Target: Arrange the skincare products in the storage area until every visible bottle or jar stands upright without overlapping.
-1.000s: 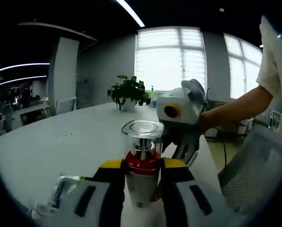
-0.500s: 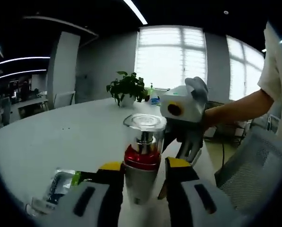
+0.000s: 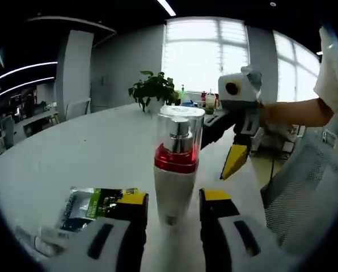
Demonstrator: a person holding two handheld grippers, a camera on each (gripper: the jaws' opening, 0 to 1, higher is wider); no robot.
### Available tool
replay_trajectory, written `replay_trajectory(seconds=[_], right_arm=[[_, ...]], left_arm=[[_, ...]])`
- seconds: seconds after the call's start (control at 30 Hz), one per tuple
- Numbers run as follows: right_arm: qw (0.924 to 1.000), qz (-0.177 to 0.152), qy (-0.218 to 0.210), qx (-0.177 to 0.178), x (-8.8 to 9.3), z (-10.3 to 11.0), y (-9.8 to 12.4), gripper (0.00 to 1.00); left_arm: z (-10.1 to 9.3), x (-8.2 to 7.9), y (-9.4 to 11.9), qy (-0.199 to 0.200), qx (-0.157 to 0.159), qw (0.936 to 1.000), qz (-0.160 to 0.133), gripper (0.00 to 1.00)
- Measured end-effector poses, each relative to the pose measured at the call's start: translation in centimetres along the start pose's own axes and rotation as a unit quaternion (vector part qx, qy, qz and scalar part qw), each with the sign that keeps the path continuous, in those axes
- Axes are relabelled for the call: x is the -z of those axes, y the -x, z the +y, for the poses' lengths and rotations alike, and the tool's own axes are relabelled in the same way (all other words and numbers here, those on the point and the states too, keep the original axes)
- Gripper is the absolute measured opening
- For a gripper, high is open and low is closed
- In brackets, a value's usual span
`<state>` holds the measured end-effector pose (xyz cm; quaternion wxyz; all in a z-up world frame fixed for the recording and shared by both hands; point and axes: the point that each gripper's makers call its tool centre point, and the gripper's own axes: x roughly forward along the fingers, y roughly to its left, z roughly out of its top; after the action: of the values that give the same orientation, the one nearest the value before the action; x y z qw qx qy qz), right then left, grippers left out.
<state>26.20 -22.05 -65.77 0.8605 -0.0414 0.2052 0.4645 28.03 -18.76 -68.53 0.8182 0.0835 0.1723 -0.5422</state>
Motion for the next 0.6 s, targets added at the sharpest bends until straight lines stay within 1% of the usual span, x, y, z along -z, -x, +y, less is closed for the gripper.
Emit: replay_trajectory(seconds=[0.03,0.07,0.1,0.17,0.2,0.23,0.27,0.33,0.37,0.4,0.43,0.53,0.6], right_arm=[[0.9999,-0.017,-0.002,0.000,-0.7,-0.2,0.0,0.45],[0.9997,-0.025,-0.002,0.000,-1.2,0.1,0.0,0.45],[0.9996,-0.027,-0.002,-0.001,-1.3,0.2,-0.1,0.46],[0.9992,-0.040,0.003,0.002,-2.6,1.2,-0.7,0.48],[0.9991,-0.041,0.007,0.001,-2.8,1.5,-1.0,0.48],[0.9990,-0.042,0.011,0.005,-2.9,1.1,-1.2,0.48],[0.9985,-0.050,0.021,0.008,-3.4,1.1,-1.5,0.48],[0.9979,-0.061,0.021,0.007,-4.2,1.7,-2.2,0.47],[0.9978,-0.062,0.022,0.010,-4.4,1.8,-2.5,0.46],[0.9970,-0.064,0.037,0.023,-4.8,1.5,-2.8,0.45],[0.9970,-0.061,0.042,0.023,-4.8,1.6,-3.1,0.45],[0.9962,-0.075,0.036,0.028,-5.5,1.2,-3.5,0.42],[0.9961,-0.074,0.037,0.029,-5.5,0.8,-3.7,0.40]], left_arm=[[-0.1,0.2,-0.1,-0.001,0.000,1.0000,0.004,0.32],[0.1,0.6,-0.1,-0.003,-0.003,1.0000,0.008,0.32],[0.1,0.8,-0.1,-0.004,-0.004,0.9999,0.012,0.32],[0.1,0.9,-0.2,-0.002,-0.006,0.9999,0.013,0.30],[0.1,0.8,-0.2,-0.002,-0.008,0.9999,0.013,0.30],[0.1,0.8,-0.2,0.002,-0.011,0.9998,0.014,0.29],[0.1,0.8,-0.2,0.005,-0.013,0.9998,0.012,0.29],[0.2,0.8,-0.4,0.004,-0.018,0.9998,0.012,0.28],[0.2,0.8,-0.4,0.004,-0.019,0.9997,0.012,0.28],[0.3,0.8,-0.3,0.004,-0.020,0.9997,0.013,0.27],[0.4,0.9,-0.3,0.004,-0.020,0.9997,0.014,0.27],[0.6,1.1,-0.2,0.003,-0.022,0.9997,0.015,0.26],[0.6,1.1,-0.3,0.001,-0.022,0.9997,0.014,0.25]])
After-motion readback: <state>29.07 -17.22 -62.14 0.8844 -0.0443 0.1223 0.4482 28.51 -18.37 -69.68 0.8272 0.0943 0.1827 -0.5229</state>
